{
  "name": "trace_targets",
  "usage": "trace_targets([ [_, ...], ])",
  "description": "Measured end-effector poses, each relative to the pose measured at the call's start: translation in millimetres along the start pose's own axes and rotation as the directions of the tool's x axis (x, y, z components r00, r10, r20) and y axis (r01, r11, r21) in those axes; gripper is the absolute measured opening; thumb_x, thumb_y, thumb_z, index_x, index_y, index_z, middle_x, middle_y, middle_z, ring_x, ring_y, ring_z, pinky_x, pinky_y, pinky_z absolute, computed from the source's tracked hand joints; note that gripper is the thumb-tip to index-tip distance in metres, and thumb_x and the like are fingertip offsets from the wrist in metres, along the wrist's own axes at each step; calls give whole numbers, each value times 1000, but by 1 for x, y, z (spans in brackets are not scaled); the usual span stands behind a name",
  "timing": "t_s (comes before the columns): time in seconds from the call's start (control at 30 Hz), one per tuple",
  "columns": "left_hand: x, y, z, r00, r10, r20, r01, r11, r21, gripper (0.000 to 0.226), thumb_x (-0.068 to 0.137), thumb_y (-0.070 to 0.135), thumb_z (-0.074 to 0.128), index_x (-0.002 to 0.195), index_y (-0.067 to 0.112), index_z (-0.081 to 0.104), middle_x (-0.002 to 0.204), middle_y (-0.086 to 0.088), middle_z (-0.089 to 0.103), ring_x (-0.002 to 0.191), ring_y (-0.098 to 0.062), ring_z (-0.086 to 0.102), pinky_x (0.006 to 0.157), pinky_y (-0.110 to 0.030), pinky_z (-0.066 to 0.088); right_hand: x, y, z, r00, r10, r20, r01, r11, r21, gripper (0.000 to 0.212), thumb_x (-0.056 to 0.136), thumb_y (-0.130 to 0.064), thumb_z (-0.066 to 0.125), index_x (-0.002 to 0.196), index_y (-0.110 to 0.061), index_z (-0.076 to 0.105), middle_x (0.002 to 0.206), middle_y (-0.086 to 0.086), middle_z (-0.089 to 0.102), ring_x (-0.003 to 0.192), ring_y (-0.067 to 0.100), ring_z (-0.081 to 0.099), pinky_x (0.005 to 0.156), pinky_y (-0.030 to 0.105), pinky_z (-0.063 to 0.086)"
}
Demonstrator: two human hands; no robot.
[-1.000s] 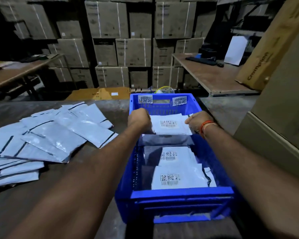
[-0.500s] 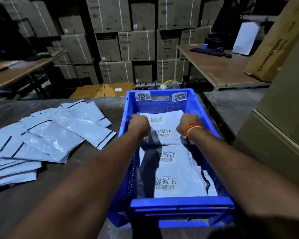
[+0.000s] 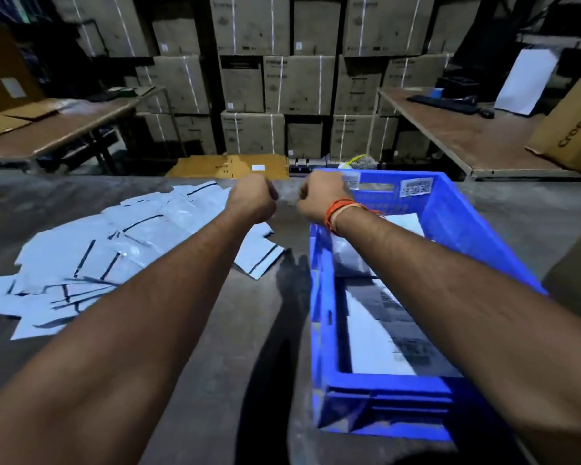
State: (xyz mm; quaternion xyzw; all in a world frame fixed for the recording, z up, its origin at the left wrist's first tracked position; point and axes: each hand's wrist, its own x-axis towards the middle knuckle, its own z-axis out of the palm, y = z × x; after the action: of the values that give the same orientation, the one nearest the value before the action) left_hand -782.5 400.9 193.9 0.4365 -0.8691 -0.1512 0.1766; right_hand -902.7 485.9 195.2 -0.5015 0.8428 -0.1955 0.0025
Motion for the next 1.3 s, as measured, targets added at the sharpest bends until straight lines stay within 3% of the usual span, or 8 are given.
trace_targets([
  [0.13,9,-69,-9,1000,14,18,-15,999,48,47,85,-5,50,115,22,75,118,-9,68,104,-30,65,71,-30,45,19,-47,37,997,8,75,-1,996,-85,20,77,-19,62,90,-9,73,81,13,64,81,30,65,69,28,51],
  [0.3,26,-149,6,985,105,138,-113,992,54,54,82,-6,45,115,28,72,125,-14,57,117,-25,57,82,-32,47,34,-77,116,977,61,205,-37,992,-119,34,79,-27,68,108,-10,68,109,15,69,103,33,66,84,32,54],
  [0.63,27,-235,53,958,162,239,-187,978,88,46,86,1,54,117,29,71,154,-13,35,143,-33,31,108,-43,42,28,-62,246,932,207,298,-158,971,-182,109,64,-63,67,154,-34,13,155,11,21,142,38,21,112,58,28],
  [0.73,28,-252,61,959,165,229,-189,978,87,50,86,5,60,129,29,64,155,-12,35,143,-33,29,108,-44,42,33,-68,250,927,197,319,-148,974,-170,99,67,-60,60,152,-34,18,145,14,39,133,38,37,105,57,37],
  [0.9,18,-257,65,961,185,207,-214,968,132,69,82,15,75,144,28,50,158,-12,31,146,-33,23,111,-42,38,8,-87,237,983,104,151,-58,958,-281,45,80,-17,60,124,-19,49,117,13,62,105,36,62,83,42,50],
  [1.07,1,-249,55,941,269,205,-314,920,234,77,71,50,81,141,38,52,155,-7,37,144,-33,24,113,-47,29,-18,-87,192,996,94,7,-93,988,-123,29,77,-22,58,104,-23,68,93,15,70,91,39,65,74,35,51],
  [1.17,-17,-238,40,944,244,221,-288,937,196,49,76,45,76,123,38,62,127,-1,61,128,-30,47,105,-50,39,-30,-82,165,993,118,14,-119,990,69,32,71,-26,61,101,-29,71,89,4,73,86,29,67,74,30,52],
  [1.3,-42,-244,21,974,138,177,-122,987,-100,26,80,33,79,105,31,69,103,-2,71,99,-24,65,75,-31,49,-53,-69,134,984,126,126,-159,938,307,31,72,-12,74,100,-23,75,88,-5,69,85,14,64,77,21,45],
])
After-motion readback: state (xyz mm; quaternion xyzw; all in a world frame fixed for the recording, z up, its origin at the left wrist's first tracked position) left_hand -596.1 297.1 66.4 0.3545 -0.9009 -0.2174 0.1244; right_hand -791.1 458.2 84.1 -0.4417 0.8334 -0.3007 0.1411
